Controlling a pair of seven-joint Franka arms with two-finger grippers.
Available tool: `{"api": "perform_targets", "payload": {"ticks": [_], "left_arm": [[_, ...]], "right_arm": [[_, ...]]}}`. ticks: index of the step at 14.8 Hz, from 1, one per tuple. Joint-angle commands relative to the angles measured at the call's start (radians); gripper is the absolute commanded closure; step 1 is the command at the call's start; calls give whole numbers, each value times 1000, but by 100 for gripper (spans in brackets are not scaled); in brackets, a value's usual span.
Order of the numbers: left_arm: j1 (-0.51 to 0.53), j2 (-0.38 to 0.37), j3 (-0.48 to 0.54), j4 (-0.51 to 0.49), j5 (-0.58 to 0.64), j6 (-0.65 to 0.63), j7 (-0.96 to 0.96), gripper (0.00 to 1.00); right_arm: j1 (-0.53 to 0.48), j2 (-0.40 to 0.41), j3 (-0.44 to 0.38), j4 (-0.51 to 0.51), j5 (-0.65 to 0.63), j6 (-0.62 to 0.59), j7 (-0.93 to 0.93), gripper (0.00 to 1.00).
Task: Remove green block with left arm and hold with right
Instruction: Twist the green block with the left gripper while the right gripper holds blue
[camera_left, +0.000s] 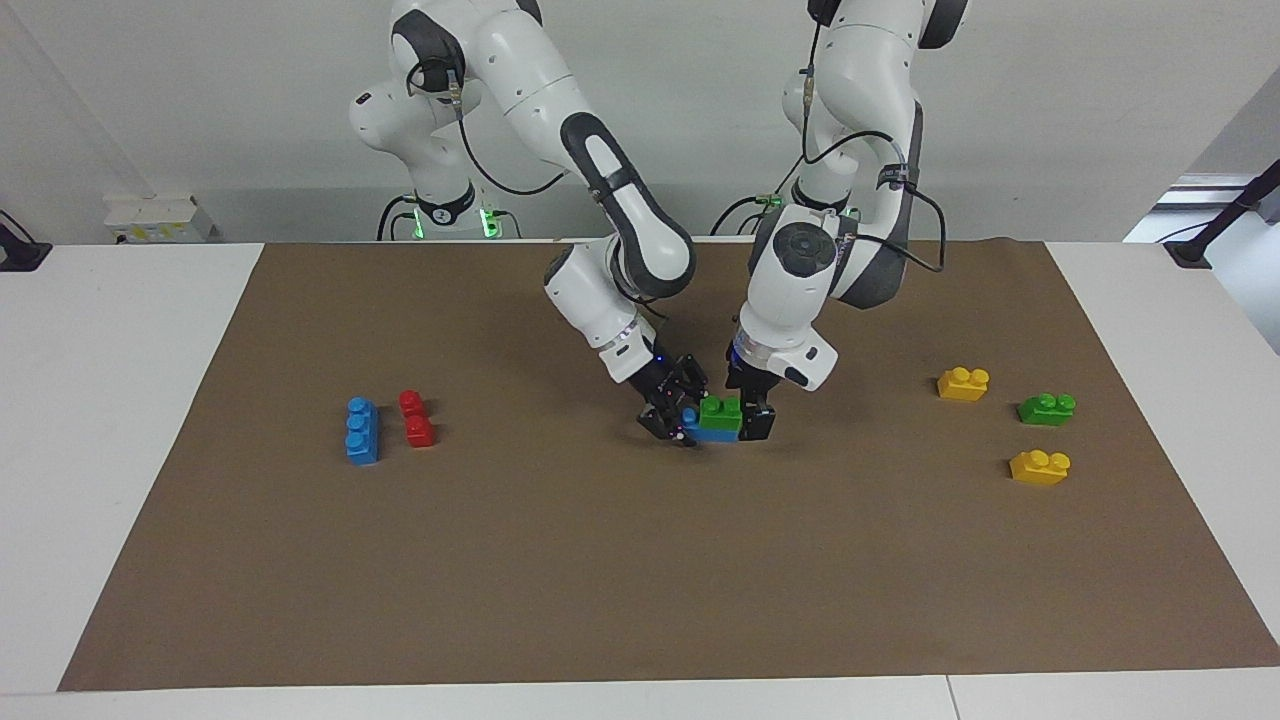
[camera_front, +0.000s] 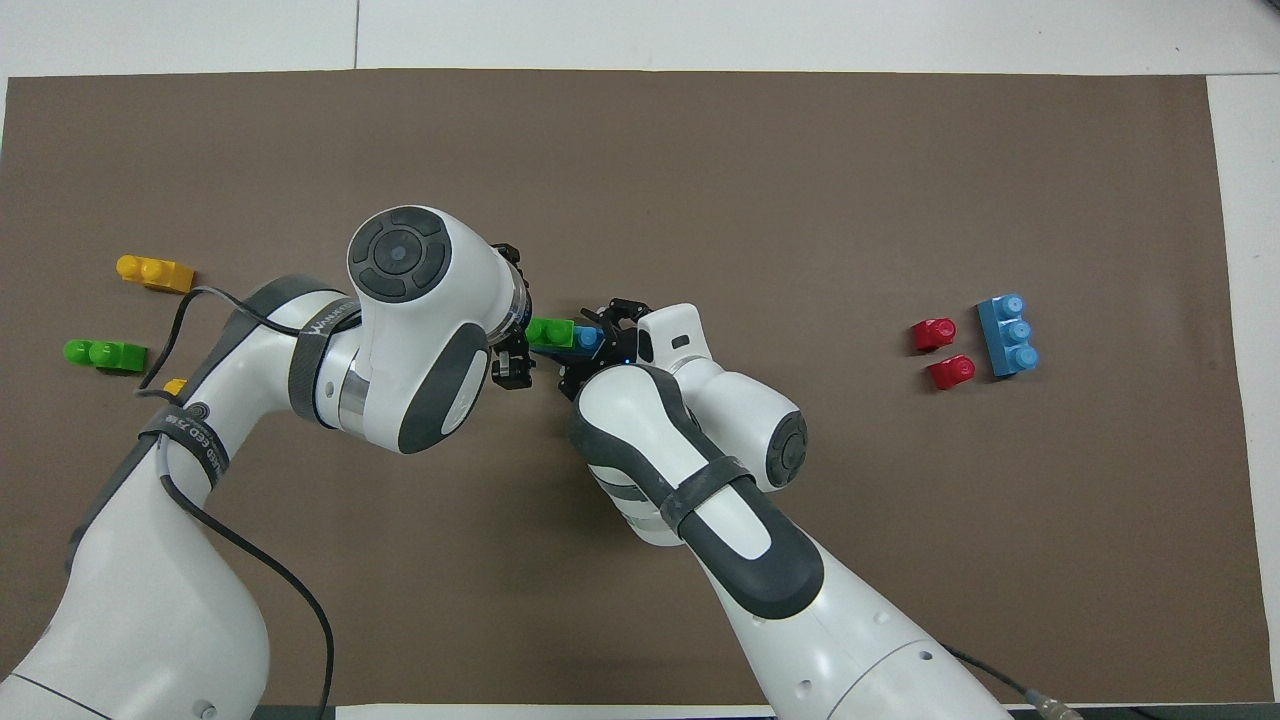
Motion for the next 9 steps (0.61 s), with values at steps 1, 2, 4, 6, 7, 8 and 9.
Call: {"api": "perform_targets", "payload": {"ticks": [1, 2, 4, 6, 7, 8, 9], "left_arm": [[-10, 4, 6, 4, 21, -1, -26, 0], [-10, 4, 6, 4, 21, -1, -26, 0], [-10, 4, 6, 4, 21, -1, -26, 0], [-12, 4, 6, 4, 21, 3, -26, 0], [-12, 4, 6, 4, 21, 14, -26, 0], [-10, 6, 6, 4, 21, 38, -26, 0], [-7, 9, 6, 7, 21, 58, -24, 0]], "right_arm": [[-10, 17, 9, 26, 11, 18, 10, 59], [-10, 17, 9, 26, 14, 16, 10, 68], [-11, 17, 9, 26, 15, 18, 10, 78], [-11, 17, 9, 26, 17, 18, 11, 82], [-11, 17, 9, 27, 18, 18, 13, 82], [-11, 17, 9, 26, 17, 18, 15, 82], [-11, 17, 9, 27, 15, 18, 16, 82]]}}
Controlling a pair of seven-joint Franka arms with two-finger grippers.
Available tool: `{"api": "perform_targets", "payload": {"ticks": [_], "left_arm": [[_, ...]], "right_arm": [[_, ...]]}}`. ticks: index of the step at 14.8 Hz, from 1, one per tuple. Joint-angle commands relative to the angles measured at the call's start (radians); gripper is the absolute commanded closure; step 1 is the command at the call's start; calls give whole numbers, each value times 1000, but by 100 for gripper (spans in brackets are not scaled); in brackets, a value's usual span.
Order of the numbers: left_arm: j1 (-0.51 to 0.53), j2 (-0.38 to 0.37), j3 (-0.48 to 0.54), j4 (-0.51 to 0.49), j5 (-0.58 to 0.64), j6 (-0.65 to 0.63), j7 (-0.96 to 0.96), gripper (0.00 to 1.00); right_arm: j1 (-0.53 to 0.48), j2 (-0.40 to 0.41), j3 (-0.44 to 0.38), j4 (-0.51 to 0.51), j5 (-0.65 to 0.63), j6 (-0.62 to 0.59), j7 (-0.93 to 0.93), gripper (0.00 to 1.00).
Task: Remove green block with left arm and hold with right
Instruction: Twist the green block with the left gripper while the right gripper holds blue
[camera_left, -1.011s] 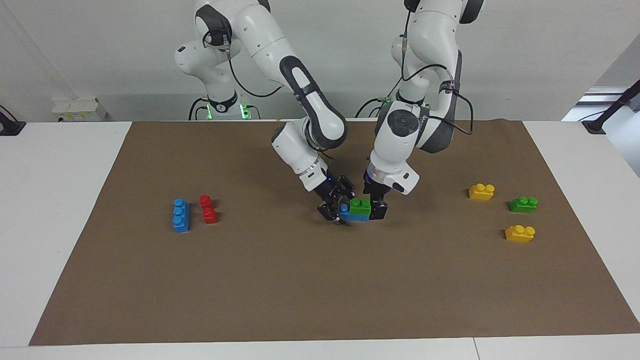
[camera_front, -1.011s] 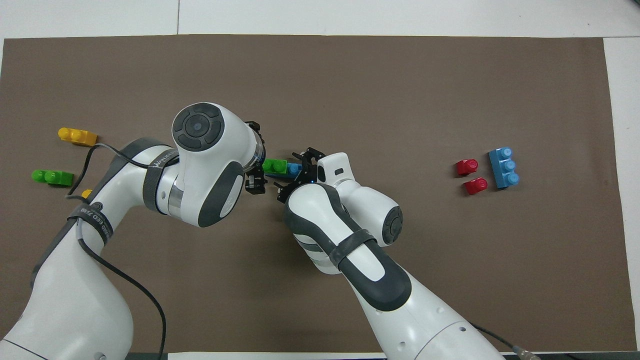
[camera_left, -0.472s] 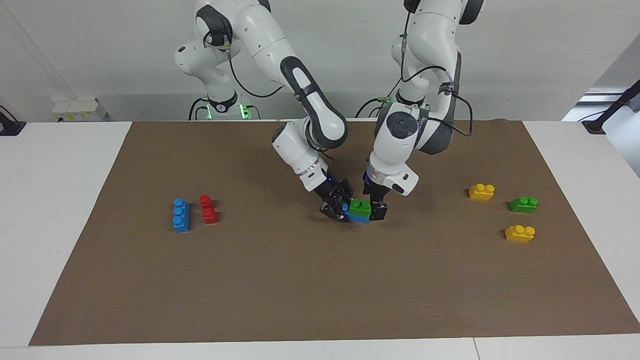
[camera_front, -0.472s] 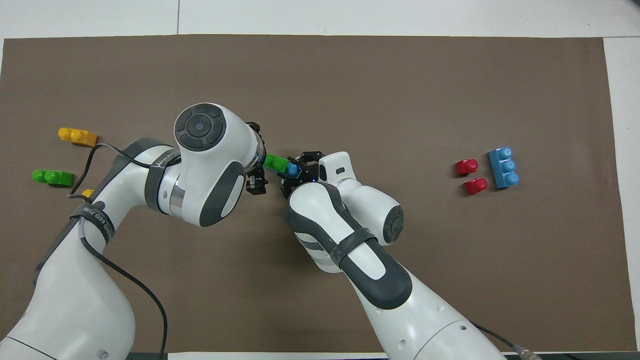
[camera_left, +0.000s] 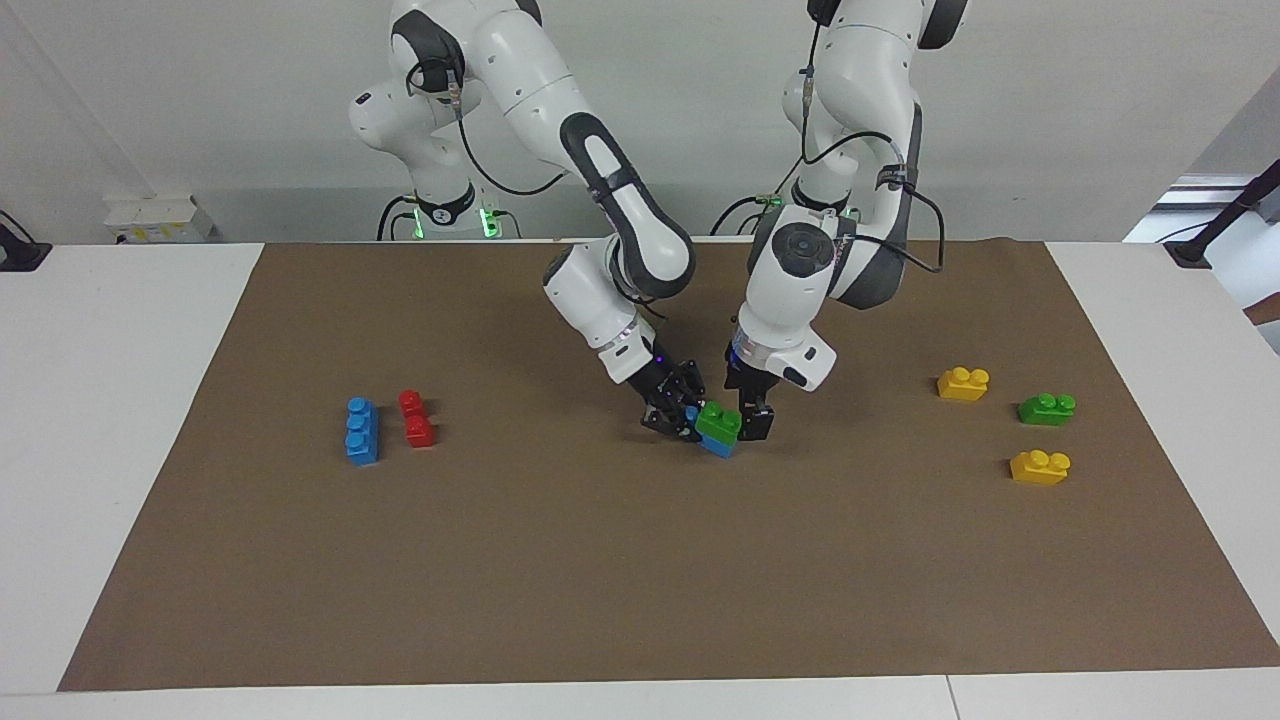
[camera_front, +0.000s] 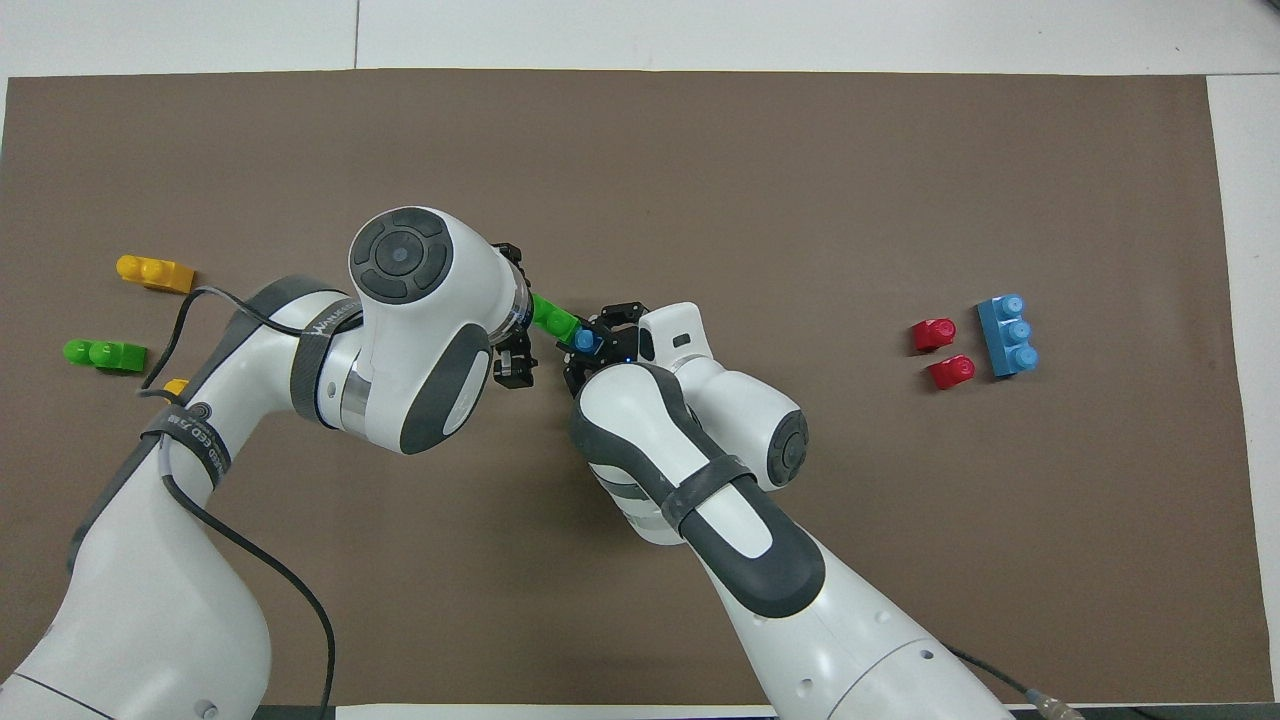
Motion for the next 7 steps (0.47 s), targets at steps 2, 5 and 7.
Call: {"api": "perform_targets", "payload": {"ticks": [2, 5, 7], "left_arm": [[-5, 21, 7, 28, 34, 73, -17, 0], [-18, 31, 4, 25, 65, 98, 14, 0], [-30, 42, 4, 24, 77, 87, 64, 0]], "right_arm": [[-6, 17, 9, 25, 14, 18, 13, 82], [-2, 18, 9, 27, 15, 18, 15, 82], [-2, 17, 9, 27, 17, 18, 15, 82]]}}
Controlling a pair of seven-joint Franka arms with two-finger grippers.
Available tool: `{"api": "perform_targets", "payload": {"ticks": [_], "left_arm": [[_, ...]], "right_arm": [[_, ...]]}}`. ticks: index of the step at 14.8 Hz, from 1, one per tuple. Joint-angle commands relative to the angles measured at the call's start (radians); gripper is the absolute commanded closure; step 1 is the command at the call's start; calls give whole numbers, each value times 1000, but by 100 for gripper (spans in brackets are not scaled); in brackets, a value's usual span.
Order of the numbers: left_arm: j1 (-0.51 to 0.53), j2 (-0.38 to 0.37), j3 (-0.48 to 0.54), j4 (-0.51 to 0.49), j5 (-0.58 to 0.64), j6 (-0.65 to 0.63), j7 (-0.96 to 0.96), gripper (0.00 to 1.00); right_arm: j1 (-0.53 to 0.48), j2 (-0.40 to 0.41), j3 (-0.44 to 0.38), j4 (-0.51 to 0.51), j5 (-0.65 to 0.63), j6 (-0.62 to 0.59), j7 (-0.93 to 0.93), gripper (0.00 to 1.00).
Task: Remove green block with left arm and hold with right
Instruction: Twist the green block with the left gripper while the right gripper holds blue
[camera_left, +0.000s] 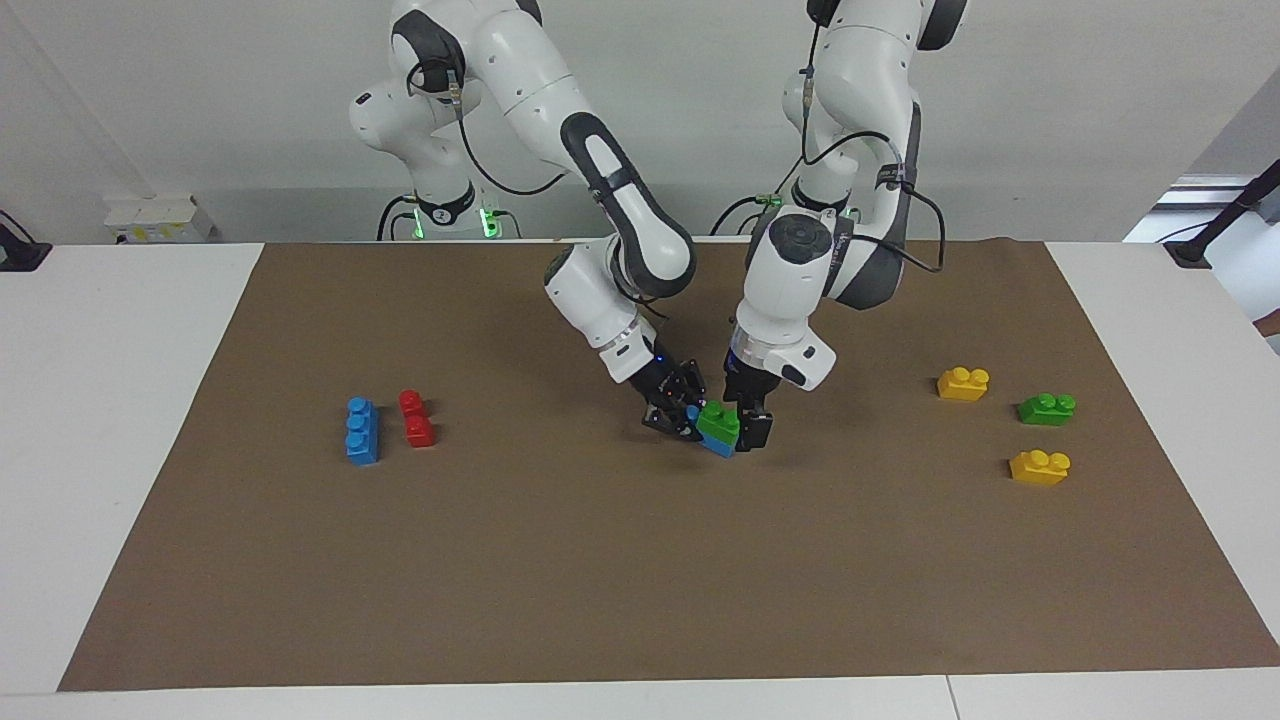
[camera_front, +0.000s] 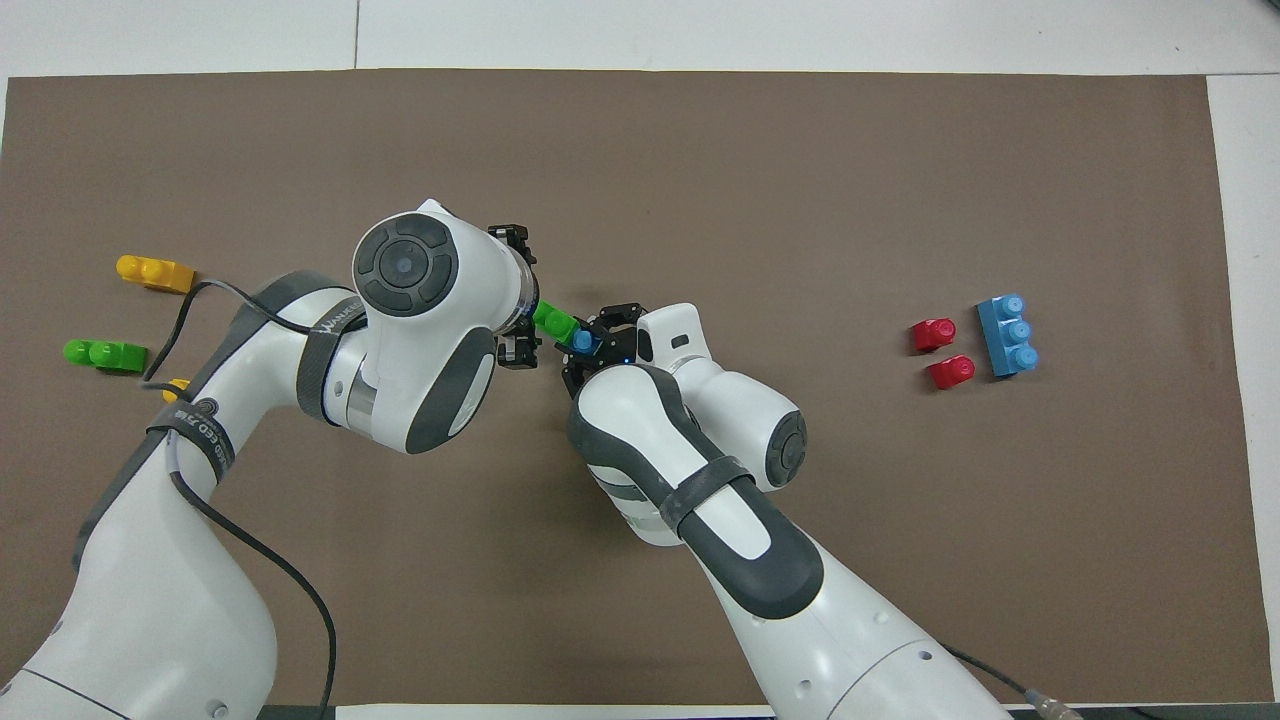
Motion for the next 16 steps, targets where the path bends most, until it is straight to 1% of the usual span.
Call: {"api": "perform_targets", "payload": {"ticks": [1, 3, 4, 6, 9, 10, 11, 12, 16], "left_arm": [[-31, 31, 9, 15, 21, 2, 64, 0], [-37, 36, 7, 12, 21, -12, 114, 0], [-36, 36, 7, 15, 21, -21, 128, 2], [-28, 36, 4, 31, 22, -70, 154, 8], [-19, 33, 4, 60, 8, -153, 251, 17], [-16, 31, 4, 64, 8, -167, 262, 20], [-10, 33, 4, 64, 7, -167, 265, 26], [-10, 31, 4, 61, 7, -161, 265, 30], [-16, 33, 5, 54, -12, -131, 262, 30]], "right_arm": [[-4, 16, 8, 26, 17, 18, 19, 82], [-4, 16, 8, 26, 24, 18, 22, 82], [-4, 16, 8, 26, 24, 18, 22, 82], [-5, 16, 8, 26, 24, 18, 28, 82], [-4, 16, 8, 26, 24, 18, 40, 82], [-4, 16, 8, 26, 24, 18, 40, 82], [-4, 16, 8, 26, 24, 18, 42, 82], [-4, 16, 8, 26, 24, 18, 42, 82], [-4, 16, 8, 26, 24, 18, 42, 82]]}}
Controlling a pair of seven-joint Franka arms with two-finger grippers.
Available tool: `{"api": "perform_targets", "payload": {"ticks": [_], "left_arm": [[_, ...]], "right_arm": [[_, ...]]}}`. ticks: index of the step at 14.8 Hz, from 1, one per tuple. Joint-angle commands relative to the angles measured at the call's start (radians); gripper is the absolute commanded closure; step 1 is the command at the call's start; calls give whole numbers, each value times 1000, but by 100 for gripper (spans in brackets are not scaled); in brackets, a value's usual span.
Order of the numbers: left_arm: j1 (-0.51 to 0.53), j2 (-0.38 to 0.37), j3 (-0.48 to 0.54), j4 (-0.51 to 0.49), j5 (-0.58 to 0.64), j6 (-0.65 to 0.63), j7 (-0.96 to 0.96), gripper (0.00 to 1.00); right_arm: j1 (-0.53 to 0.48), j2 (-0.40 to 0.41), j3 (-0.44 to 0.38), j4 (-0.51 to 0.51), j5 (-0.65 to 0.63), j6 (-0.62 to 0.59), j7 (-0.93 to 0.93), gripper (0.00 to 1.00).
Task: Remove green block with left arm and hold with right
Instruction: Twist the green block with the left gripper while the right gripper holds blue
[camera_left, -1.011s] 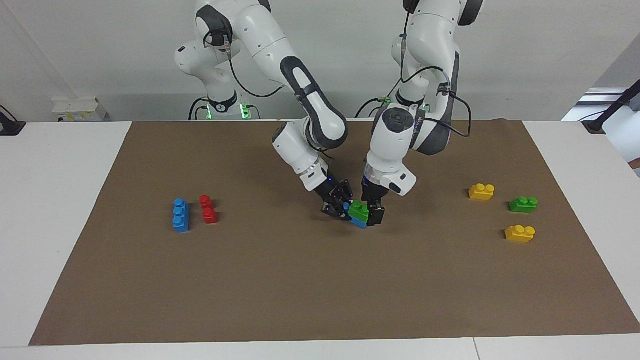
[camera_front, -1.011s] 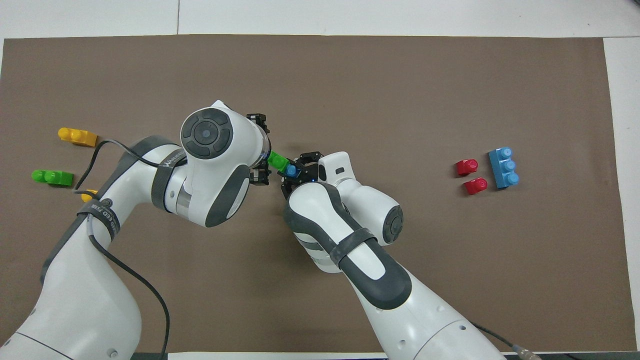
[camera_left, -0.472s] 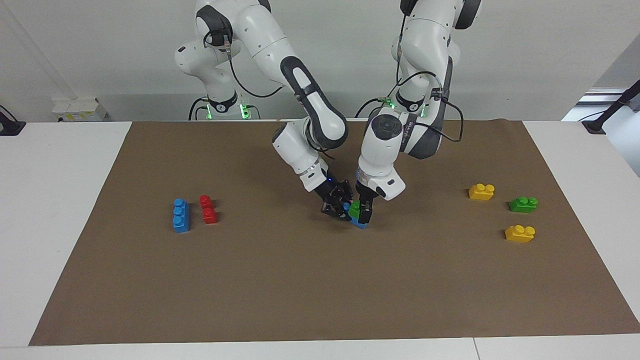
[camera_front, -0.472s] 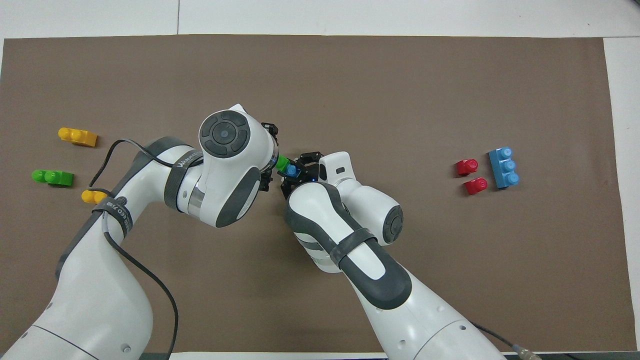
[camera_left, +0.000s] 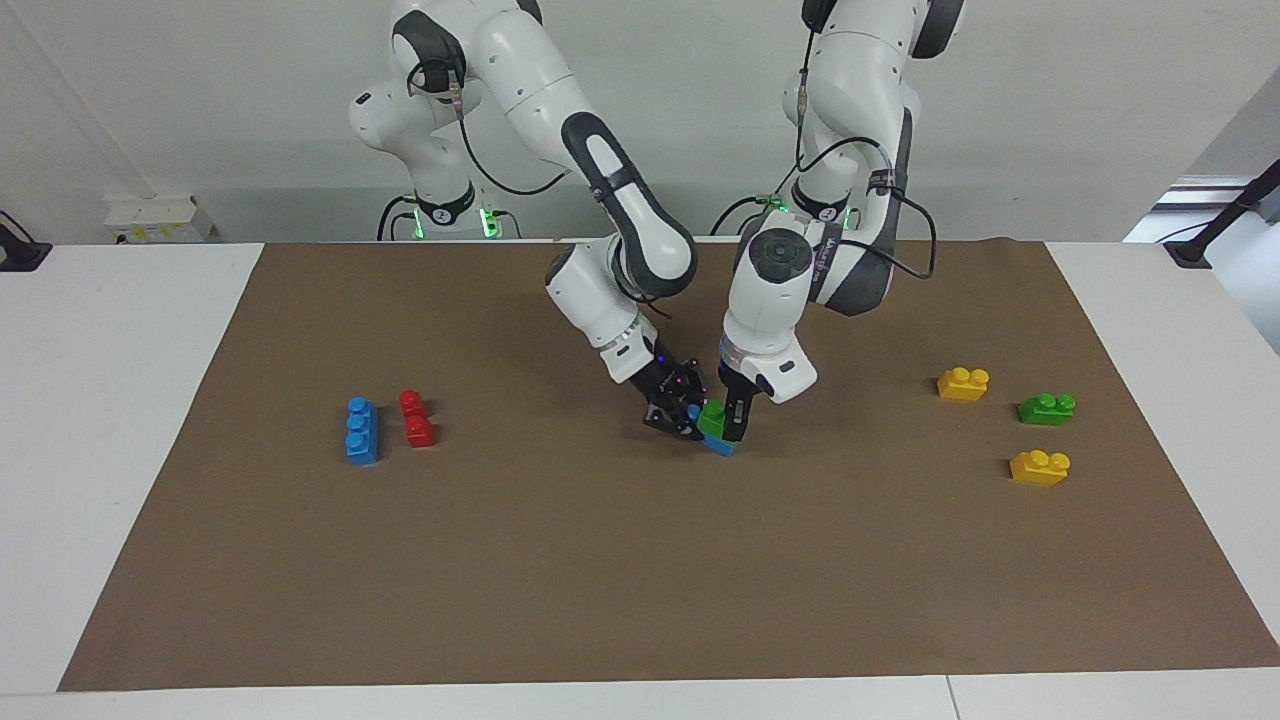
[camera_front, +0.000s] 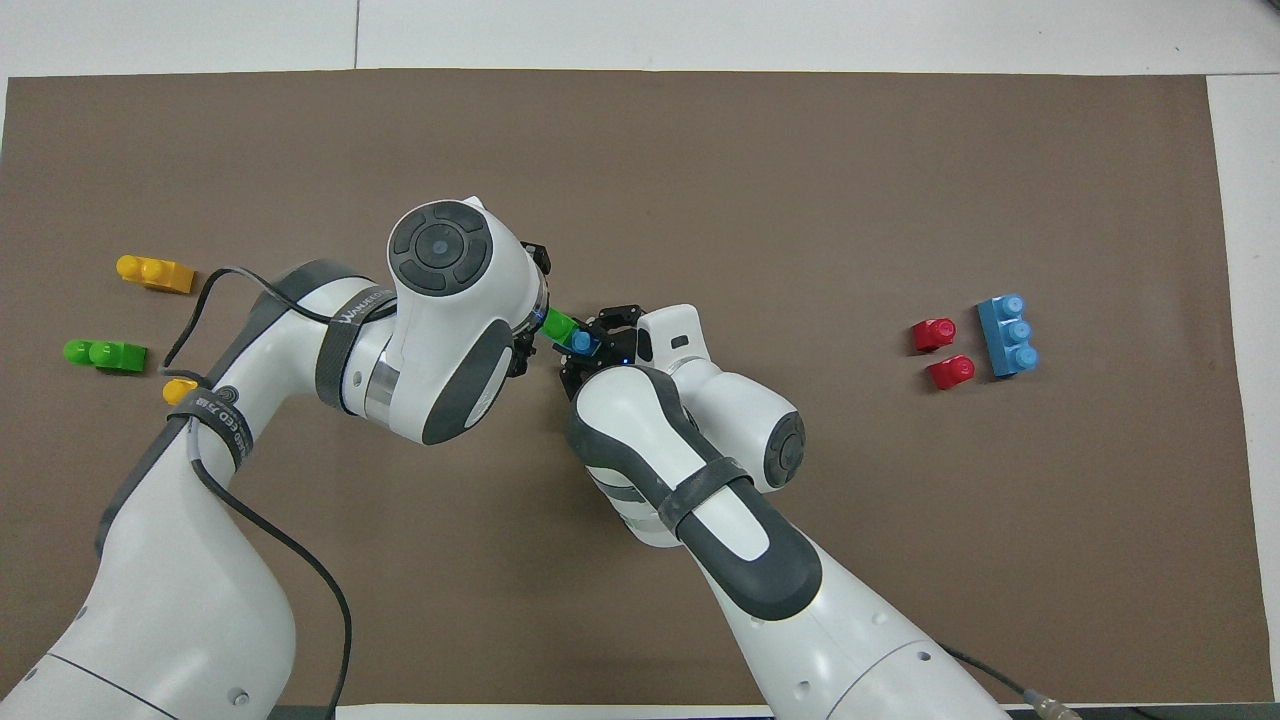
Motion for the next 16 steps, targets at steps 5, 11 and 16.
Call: {"api": "perform_targets", "payload": {"ticks": [5, 11, 16], "left_arm": [[3, 5, 1, 0, -16, 45, 14, 100], [33, -40, -2, 6, -18, 0, 21, 100], [64, -113, -1, 11, -41, -78, 29, 100]], "right_arm": [[-5, 16, 6, 29, 24, 18, 9, 82], [-25, 16, 6, 22, 7, -4, -52, 82], [-72, 3, 6, -34, 9, -103, -164, 82]]}}
